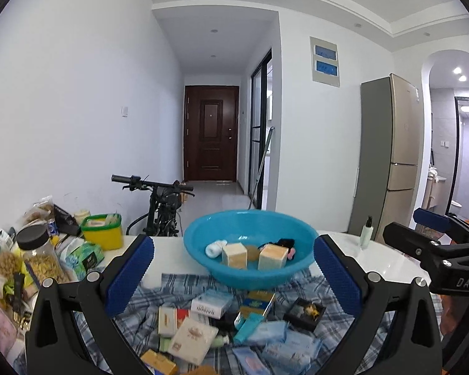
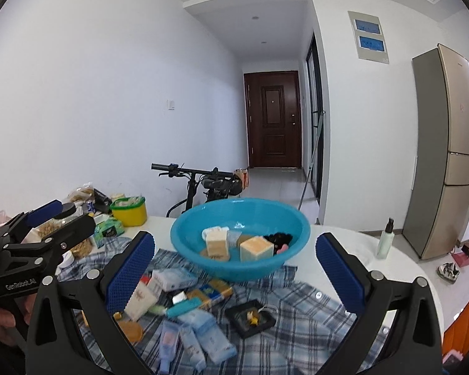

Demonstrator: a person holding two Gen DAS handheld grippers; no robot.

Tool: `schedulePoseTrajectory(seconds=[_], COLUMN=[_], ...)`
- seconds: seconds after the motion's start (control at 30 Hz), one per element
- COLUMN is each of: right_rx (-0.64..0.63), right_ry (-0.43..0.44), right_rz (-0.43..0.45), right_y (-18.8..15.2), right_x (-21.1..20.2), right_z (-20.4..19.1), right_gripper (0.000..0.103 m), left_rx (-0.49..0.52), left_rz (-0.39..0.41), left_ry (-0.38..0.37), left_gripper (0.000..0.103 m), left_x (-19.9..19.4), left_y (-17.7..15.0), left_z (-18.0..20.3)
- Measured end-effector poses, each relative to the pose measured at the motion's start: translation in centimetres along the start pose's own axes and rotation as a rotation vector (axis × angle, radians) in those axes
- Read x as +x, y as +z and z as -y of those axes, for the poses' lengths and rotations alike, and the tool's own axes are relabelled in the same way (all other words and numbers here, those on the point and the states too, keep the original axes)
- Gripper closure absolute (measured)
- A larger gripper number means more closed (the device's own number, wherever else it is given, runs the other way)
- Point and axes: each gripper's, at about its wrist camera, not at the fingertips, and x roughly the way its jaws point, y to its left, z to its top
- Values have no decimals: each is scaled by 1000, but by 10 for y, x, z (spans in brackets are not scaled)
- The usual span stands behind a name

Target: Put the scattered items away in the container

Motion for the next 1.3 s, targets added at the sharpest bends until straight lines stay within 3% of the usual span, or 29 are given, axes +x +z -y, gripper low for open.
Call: schedulePoseTrajectory(seconds=[0.27,0.6,0.93,1.3], right_rx=[-19,-59,-83,-116], right_ry=[-31,-108,-132,-165], right_rz=[26,35,69,115], right_y=[-30,-64,-94,-111], right_x=[0,13,29,38], right_z=[-2,-2,-3,-5], right_gripper=[0,0,0,0], left_rx=[9,-28,-9,-56], left_rz=[-7,-78,-27,-46], left_ry=[31,45,21,48], left_gripper=[0,0,0,0], left_x=[-2,25,27,43], left_y=[-42,-88,-106,-117], left_z=[3,-4,-1,-13])
